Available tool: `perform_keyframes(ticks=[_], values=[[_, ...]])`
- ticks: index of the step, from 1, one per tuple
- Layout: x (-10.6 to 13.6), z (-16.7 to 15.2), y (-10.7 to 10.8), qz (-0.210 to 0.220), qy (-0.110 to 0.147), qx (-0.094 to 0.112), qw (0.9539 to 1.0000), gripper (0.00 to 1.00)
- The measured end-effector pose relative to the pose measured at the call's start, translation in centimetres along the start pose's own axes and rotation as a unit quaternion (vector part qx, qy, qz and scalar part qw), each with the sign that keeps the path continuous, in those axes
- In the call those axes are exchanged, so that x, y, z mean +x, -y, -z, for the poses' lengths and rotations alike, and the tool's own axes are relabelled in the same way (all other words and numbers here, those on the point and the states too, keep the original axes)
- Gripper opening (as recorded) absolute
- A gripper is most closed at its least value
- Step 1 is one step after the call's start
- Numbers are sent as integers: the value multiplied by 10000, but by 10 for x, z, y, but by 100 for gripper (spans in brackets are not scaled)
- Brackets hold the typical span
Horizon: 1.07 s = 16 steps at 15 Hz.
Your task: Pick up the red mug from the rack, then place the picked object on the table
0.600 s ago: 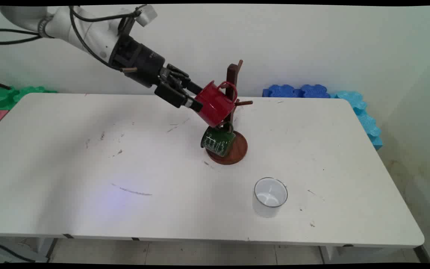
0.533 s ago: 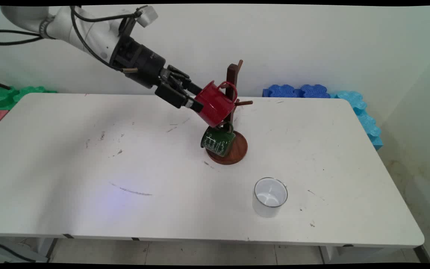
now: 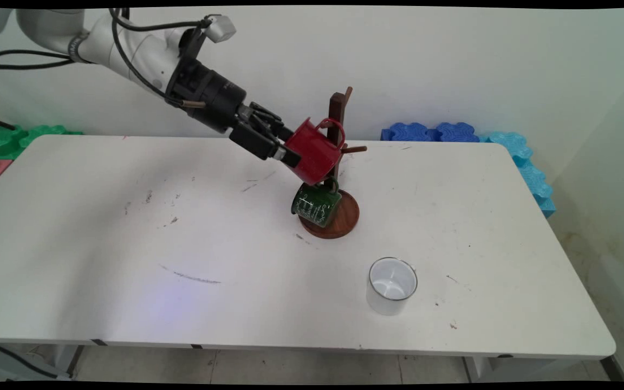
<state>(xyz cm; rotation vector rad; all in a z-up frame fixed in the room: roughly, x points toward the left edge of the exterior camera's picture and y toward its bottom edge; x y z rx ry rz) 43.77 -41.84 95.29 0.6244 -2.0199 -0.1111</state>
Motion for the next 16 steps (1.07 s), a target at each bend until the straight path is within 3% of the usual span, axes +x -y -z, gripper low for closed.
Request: perform_keyframes(ticks=[8,9,16], values=[[2,-7,10,-8,-55,-88,9999,100],[2,-8,11,-16,-57,-89,9999,0],[2,-11,16,-91,-61,-65,9999,0]])
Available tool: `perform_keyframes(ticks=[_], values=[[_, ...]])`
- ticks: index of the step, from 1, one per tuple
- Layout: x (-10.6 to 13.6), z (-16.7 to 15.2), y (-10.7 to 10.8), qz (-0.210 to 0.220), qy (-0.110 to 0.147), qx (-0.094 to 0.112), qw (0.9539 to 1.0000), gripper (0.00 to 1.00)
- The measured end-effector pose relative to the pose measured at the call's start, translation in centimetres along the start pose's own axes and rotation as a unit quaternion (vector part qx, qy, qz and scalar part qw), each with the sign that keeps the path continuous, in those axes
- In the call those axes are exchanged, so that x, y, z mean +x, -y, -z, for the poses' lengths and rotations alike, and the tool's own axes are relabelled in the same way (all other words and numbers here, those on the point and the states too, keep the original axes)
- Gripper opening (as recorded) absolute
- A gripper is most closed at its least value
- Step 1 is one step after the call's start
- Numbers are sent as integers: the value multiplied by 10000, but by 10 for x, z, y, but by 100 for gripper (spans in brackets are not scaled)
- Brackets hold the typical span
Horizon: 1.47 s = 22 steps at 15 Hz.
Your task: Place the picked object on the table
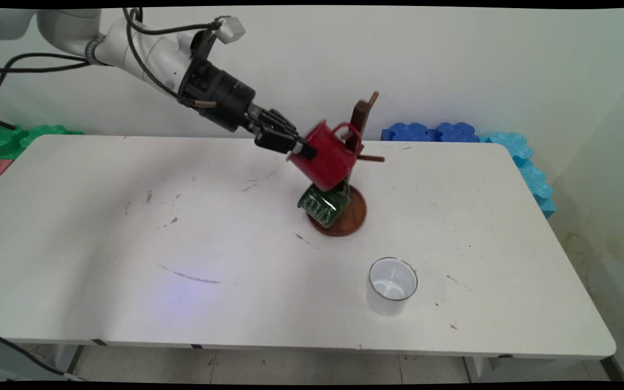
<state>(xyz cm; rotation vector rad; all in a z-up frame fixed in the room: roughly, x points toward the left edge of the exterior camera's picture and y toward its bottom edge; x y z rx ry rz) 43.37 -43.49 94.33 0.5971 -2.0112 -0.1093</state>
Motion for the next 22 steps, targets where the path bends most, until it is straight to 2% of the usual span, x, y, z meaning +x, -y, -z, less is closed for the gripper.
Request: perform_keyframes(ticks=[12,22], values=[[2,-5,-3,-41,-39,7,10000,0],[3,-9,-18,17,-105,41,9999,0]])
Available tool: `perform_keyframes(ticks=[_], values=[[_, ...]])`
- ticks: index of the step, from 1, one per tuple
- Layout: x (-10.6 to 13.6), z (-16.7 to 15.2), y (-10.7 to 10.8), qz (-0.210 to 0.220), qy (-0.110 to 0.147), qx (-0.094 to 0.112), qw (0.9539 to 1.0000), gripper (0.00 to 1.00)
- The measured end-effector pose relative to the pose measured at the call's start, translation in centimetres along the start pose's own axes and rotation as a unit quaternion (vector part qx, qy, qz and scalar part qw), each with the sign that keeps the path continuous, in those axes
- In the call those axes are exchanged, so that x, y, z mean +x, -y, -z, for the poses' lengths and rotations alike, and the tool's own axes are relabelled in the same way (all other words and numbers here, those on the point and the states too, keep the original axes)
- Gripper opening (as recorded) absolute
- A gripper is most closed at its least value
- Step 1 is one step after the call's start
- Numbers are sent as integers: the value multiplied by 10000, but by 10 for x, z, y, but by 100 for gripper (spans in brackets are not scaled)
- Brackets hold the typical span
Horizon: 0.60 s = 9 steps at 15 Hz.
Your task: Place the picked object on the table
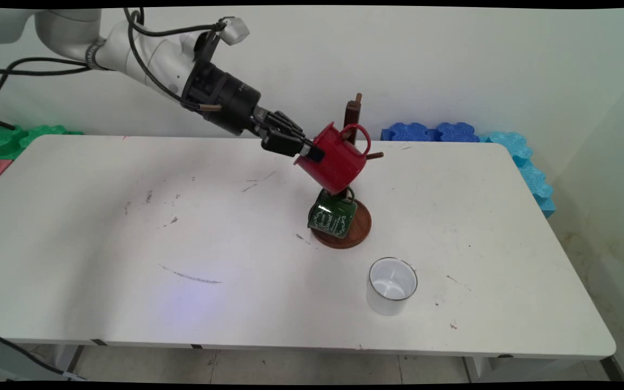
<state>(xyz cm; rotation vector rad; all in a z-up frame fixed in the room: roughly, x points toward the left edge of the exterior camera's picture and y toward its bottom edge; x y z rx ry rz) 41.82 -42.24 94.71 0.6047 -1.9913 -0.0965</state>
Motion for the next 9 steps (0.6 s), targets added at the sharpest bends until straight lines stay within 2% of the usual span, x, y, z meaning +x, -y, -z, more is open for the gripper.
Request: perform_keyframes(ticks=[9], values=[[-3,-4,-16,42,-26,56,10000,0]])
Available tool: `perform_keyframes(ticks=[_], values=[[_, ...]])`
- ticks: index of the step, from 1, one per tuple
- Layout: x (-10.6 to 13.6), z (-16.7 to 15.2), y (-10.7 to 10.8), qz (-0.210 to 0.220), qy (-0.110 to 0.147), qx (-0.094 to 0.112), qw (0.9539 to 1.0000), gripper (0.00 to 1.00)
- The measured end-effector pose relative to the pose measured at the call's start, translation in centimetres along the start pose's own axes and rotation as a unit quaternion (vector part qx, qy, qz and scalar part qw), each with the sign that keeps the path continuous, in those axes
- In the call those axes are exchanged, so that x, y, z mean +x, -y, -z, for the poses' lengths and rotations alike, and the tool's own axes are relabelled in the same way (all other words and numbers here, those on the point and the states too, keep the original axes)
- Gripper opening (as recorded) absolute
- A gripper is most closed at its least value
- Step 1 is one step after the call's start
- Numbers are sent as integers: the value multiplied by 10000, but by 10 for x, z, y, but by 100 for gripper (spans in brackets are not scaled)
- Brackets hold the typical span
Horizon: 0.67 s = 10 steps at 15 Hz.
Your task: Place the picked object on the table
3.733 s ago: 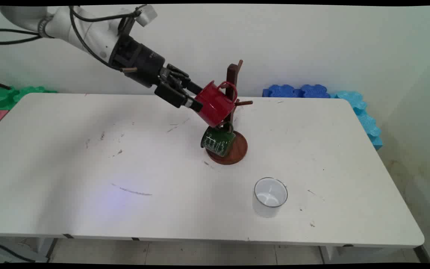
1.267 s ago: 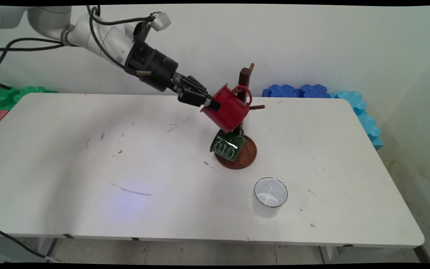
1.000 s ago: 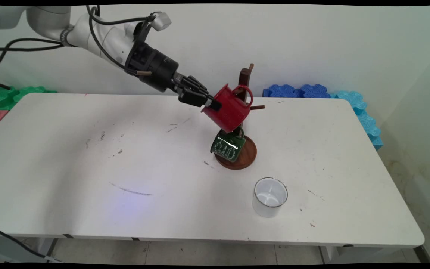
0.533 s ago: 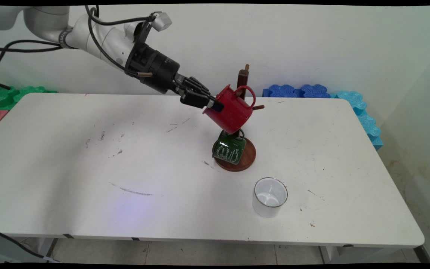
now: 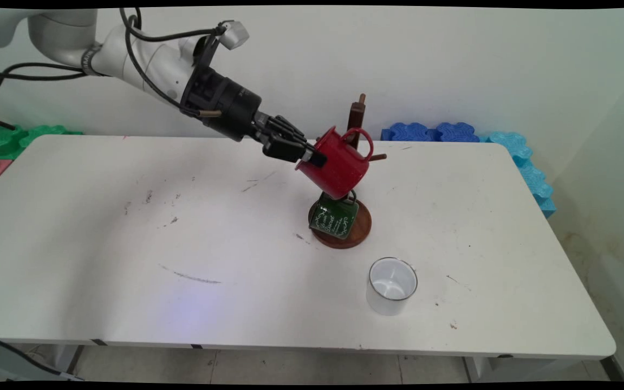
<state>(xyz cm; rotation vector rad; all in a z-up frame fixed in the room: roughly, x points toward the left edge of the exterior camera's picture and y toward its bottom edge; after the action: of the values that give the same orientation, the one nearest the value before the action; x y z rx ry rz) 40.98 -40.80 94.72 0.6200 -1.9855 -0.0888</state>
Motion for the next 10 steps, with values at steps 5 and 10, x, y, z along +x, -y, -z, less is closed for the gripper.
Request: perform_keyframes(ticks=[5,10], values=[[-1,-1,-6,-8,-25,45,10000,0],[0,-1,-11,-18,-64,76,9999,0]])
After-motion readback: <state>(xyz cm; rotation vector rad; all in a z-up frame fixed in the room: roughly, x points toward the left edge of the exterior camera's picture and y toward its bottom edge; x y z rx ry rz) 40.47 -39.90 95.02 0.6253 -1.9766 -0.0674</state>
